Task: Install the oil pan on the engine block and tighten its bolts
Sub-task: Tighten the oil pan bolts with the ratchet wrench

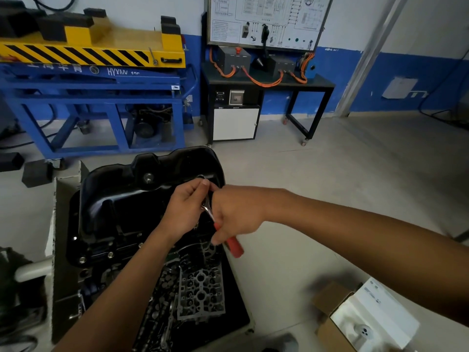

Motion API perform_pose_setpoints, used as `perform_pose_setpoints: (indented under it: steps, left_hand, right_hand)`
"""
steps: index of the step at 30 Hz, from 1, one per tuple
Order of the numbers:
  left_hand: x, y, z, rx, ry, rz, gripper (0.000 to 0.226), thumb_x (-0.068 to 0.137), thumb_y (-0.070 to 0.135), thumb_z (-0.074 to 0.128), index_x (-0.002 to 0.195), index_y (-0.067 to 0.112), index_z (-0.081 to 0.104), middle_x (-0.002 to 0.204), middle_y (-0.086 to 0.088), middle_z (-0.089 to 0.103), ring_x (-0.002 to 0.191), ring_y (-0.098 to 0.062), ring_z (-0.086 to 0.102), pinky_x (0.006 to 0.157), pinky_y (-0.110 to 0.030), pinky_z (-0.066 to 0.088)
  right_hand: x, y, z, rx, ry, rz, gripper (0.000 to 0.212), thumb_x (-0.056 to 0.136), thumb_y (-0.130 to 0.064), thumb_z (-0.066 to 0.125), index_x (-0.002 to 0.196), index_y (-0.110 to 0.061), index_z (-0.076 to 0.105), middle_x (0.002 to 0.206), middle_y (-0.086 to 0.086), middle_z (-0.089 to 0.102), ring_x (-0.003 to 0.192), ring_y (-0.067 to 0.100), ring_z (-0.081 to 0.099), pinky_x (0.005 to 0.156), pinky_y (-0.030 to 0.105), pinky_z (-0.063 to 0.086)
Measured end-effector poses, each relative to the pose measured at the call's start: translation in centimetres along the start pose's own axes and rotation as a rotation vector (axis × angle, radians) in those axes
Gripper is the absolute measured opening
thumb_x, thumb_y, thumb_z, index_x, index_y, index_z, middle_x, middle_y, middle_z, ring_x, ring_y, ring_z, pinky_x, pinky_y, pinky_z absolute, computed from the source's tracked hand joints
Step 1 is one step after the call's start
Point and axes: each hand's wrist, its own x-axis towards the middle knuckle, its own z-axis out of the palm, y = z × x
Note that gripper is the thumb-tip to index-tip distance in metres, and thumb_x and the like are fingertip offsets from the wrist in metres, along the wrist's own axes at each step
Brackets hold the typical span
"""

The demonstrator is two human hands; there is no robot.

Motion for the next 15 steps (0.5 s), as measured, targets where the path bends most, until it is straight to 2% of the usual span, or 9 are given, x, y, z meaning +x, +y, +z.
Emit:
perform_pose_setpoints:
  steps: [4,7,9,11,13,15]
  left_hand:
    - [-0.2,0.0,-0.3,0.008,-0.049,0.017,0.038,0.108,0.02,0.041,0.087,0.007,0.07,0.077,-0.007,0.068,0.073,-0.016,0.062,0.069,-0.026,0.05]
    - [-0.5,-0.1,-0.5,-0.017,-0.066,-0.001,0.042,0.109,0.02,0.037,0.076,0.009,0.06,0.064,0.001,0.058,0.063,-0.012,0.051,0.063,-0.023,0.044]
    - [-0.5,0.0,-0.5,0.003,-0.105,-0.005,0.043,0.109,0.018,0.035,0.07,0.012,0.052,0.059,0.008,0.048,0.058,-0.007,0.043,0.059,-0.022,0.038]
    - [-0.3,0.2,-0.3,0.017,-0.156,-0.017,0.041,0.109,0.017,0.035,0.072,0.008,0.051,0.059,0.005,0.046,0.057,-0.007,0.041,0.056,-0.021,0.036]
    - [-0.1,0.2,-0.2,0.002,-0.188,-0.043,0.039,0.109,0.019,0.036,0.08,-0.001,0.054,0.065,-0.007,0.046,0.06,-0.015,0.043,0.059,-0.025,0.037]
    - [0.0,0.0,-0.2,-0.014,-0.184,-0.073,0.037,0.108,0.02,0.037,0.09,-0.006,0.056,0.075,-0.012,0.051,0.068,-0.024,0.044,0.065,-0.035,0.037]
  right_hand:
    - [0.6,-1.1,1.0,0.138,-0.024,-0.011,0.043,0.09,-0.033,0.073,0.071,0.006,0.068,0.058,0.012,0.059,0.041,0.009,0.042,0.041,0.014,0.034]
    - [0.5,-1.0,0.9,0.187,-0.043,0.006,0.042,0.088,-0.033,0.075,0.077,0.007,0.069,0.069,0.021,0.068,0.046,0.013,0.049,0.043,0.017,0.039]
    - [0.3,-0.8,0.6,0.174,-0.081,0.021,0.04,0.086,-0.032,0.077,0.076,0.006,0.069,0.067,0.018,0.068,0.045,0.011,0.05,0.043,0.017,0.04]
    - [0.3,-0.7,0.3,0.121,-0.124,0.036,0.038,0.085,-0.031,0.078,0.073,0.003,0.069,0.061,0.011,0.064,0.042,0.007,0.048,0.042,0.015,0.039]
    - [0.3,-0.3,-0.1,0.036,-0.144,0.052,0.036,0.084,-0.031,0.079,0.066,-0.003,0.066,0.055,0.002,0.057,0.04,0.005,0.044,0.041,0.013,0.036]
    - [0.4,0.1,-0.5,-0.095,-0.141,0.069,0.04,0.082,-0.032,0.08,0.057,-0.012,0.057,0.05,-0.006,0.05,0.041,0.007,0.042,0.04,0.013,0.034]
